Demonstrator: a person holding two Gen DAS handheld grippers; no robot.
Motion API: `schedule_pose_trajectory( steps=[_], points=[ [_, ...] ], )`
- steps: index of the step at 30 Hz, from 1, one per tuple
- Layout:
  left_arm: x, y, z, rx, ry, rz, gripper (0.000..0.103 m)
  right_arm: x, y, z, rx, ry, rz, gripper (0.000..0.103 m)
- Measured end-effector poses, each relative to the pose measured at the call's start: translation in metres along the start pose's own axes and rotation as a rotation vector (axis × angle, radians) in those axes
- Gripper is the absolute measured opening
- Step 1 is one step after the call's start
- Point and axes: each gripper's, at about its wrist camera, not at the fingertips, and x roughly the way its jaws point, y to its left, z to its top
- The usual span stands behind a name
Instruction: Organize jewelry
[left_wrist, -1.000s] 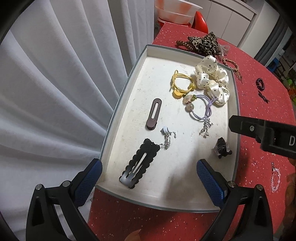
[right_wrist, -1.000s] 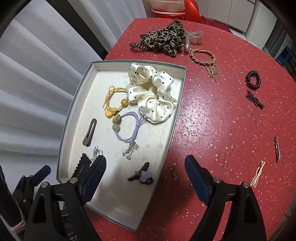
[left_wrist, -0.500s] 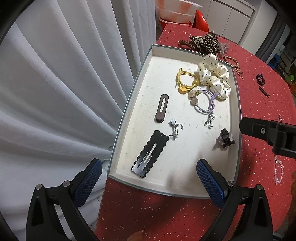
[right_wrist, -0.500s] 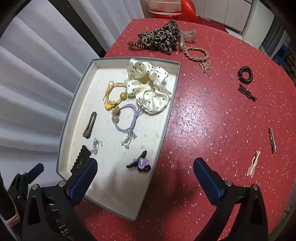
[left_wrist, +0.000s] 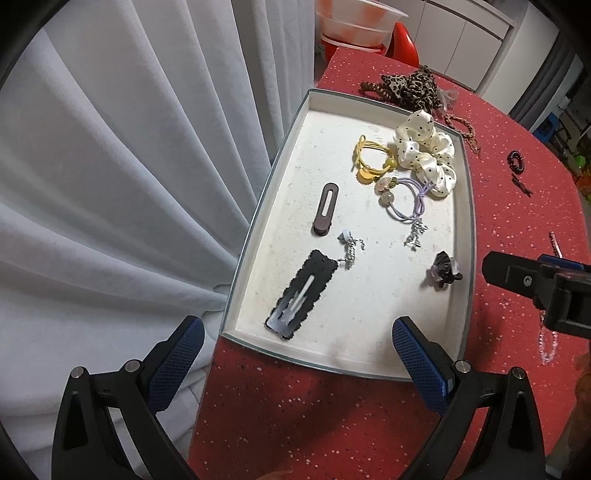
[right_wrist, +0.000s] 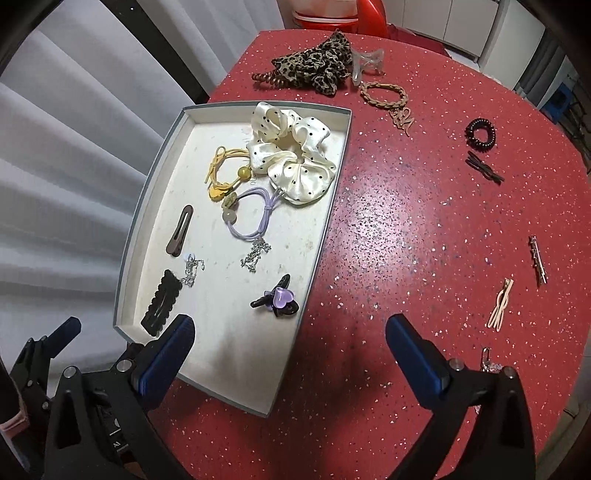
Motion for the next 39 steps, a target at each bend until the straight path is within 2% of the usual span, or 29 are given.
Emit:
schedule_pose_trajectory(
  steps=[4,10,15,22,39],
  points=[
    [-0.006,0.003,-0.004,-0.011,0.002,-0.023,0.102,-0.007,0.001,-0.004,-0.008,-0.004,-0.006,0.103],
    [-0.023,0.001,-0.01,0.028,-0.043,0.035,0.102,-0.019,-0.001,-0.017,-0.009,-0.005,-0.009,0.103],
    [-0.046,0.002,-0.014,0.01,-0.066,0.021,0.102,-0.037,-0.001,-0.026,-0.011,-0.034,-0.019,0.103],
    [-0.076,0.002,-0.019,-0.02,-0.108,0.053,0.102,-0.072,-0.001,-0.033,-0.036,-0.102,-0.027,0.103],
    [-0.142,-0.017,-0.031,-0.076,-0.173,0.074,0.102,-0.152,0.0,-0.051,-0.134,-0.279,-0.069,0.103]
  ],
)
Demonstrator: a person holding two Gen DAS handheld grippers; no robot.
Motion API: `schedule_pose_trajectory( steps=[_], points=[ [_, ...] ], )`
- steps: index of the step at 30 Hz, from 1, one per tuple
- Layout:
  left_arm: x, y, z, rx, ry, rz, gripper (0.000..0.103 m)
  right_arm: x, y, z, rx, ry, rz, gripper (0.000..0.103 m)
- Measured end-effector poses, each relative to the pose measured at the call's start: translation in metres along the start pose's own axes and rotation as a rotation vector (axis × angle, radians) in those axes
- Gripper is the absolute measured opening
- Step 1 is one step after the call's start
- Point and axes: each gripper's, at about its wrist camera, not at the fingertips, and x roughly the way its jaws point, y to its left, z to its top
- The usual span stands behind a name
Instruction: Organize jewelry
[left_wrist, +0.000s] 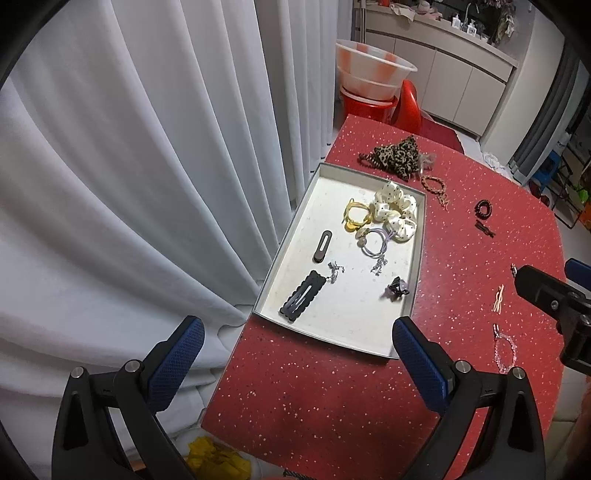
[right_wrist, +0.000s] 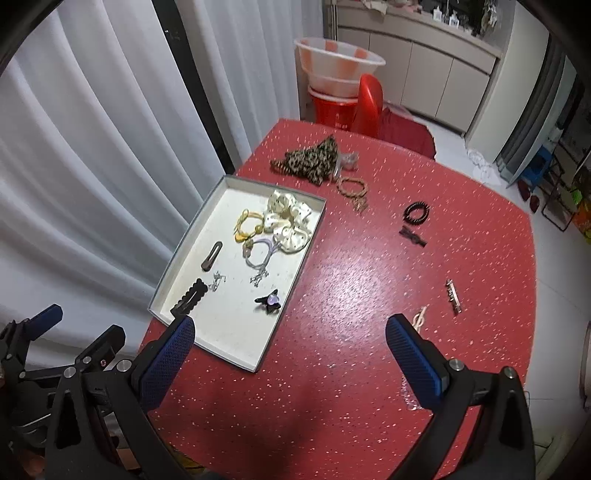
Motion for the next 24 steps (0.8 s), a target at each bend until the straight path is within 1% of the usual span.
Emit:
schedule_pose_trajectory(
  steps=[17,24],
  points=[
    [-0.039,-0.007,0.006,-0.018,-0.062,0.012,0.102,-0.043,-0.01,-0.005,-0.005,-0.072,-0.036,0.103],
    [-0.045,-0.01,0.006,-0.016,-0.074,0.022,0.102,-0.047,-0.014,-0.006,0.014,-0.082,-0.038,0.103]
  ],
)
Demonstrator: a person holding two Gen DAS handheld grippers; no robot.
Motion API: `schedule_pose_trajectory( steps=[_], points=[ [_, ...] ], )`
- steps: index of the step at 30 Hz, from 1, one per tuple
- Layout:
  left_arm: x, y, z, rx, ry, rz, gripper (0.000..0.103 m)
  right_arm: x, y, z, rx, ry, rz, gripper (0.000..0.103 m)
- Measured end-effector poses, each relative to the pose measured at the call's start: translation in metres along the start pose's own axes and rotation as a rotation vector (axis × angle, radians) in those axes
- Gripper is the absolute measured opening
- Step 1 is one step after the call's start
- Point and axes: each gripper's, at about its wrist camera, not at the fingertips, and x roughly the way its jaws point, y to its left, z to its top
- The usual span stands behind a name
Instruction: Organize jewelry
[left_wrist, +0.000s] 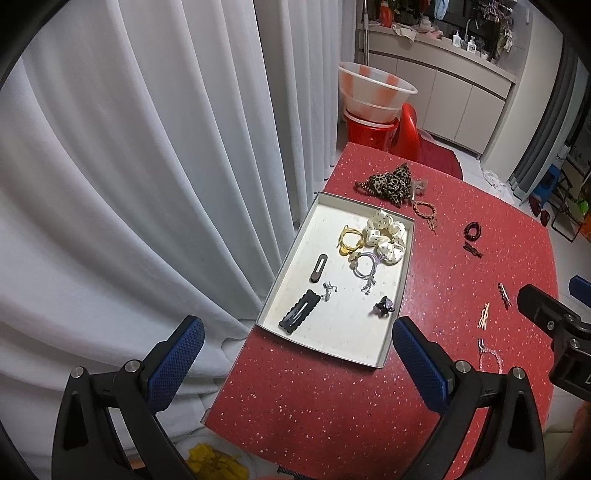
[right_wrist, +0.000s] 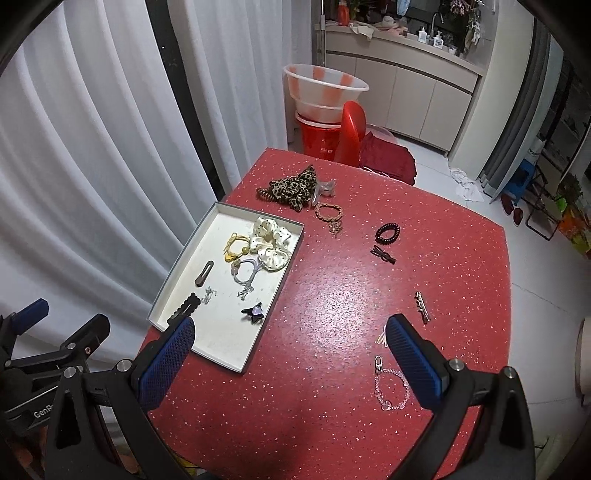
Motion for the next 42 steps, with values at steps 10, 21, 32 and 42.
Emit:
schedule_pose_trajectory(
  steps=[10,21,32,42],
  points=[
    [-0.0004,0.0002,-0.0011,-0.008,0.004,0.003,0.102,-0.0017,0.003,-0.0015,-0.009,0.003,0.014,0.103],
    [-0.0006,0.0005,-0.002,-0.008,0.004,0.004,0.102,-0.0006,0.0061,-0.0025,-0.018,0.004,0.025,0.103],
    [-0.0002,0.0018,-0.0031,-0.008,0.006,0.005,0.102,0.0001,0.0081,-0.004,-0.024,0.009,0.032,0.103],
    [0.0001,0.0015,-0.003,-0.008,0.006,0.005,0.102,0.0002,0.0083,-0.0041,-0.024,0.01,0.033,0.103]
  ],
)
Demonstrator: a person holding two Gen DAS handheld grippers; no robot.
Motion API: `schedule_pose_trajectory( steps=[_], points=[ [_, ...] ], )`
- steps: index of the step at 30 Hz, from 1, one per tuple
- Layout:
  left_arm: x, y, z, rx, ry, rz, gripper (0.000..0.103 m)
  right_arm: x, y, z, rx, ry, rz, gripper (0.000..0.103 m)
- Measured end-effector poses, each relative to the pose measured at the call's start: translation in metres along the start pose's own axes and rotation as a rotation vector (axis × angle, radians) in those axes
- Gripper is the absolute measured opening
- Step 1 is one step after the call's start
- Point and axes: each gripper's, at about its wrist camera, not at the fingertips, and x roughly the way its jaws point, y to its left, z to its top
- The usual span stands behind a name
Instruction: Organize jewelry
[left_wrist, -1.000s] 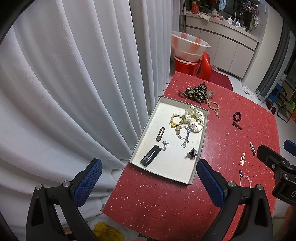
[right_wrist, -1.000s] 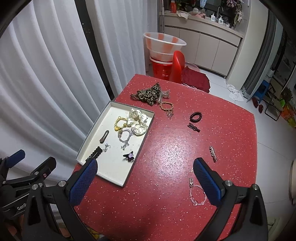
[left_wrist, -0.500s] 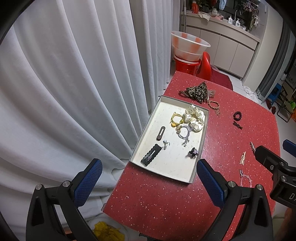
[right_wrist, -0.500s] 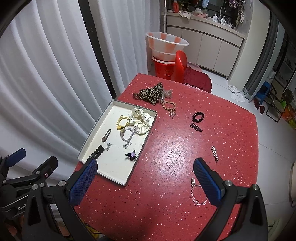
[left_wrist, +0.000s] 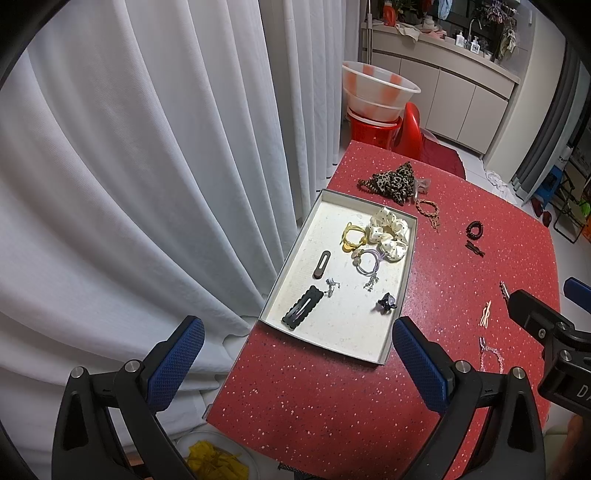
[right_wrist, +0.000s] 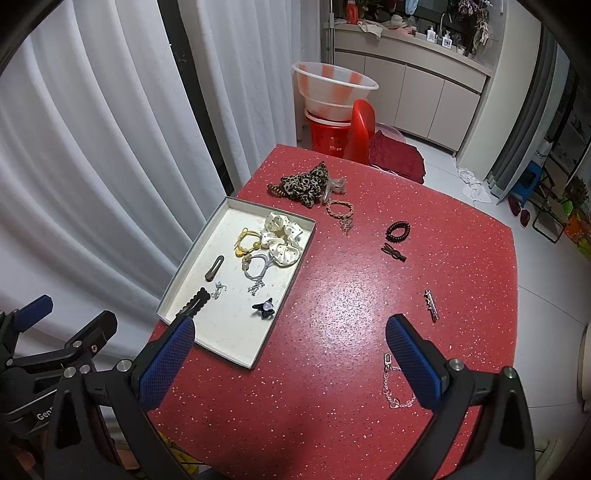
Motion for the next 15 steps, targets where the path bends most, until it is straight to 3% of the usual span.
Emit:
schedule_pose_trajectory(
  steps=[15],
  points=[
    [0.0006,0.0016,-0.0024,0.002,0.0,0.0,0.102,0.0013,0.0034,-0.0016,-0.008,0.002,0.007,0.103]
  ],
)
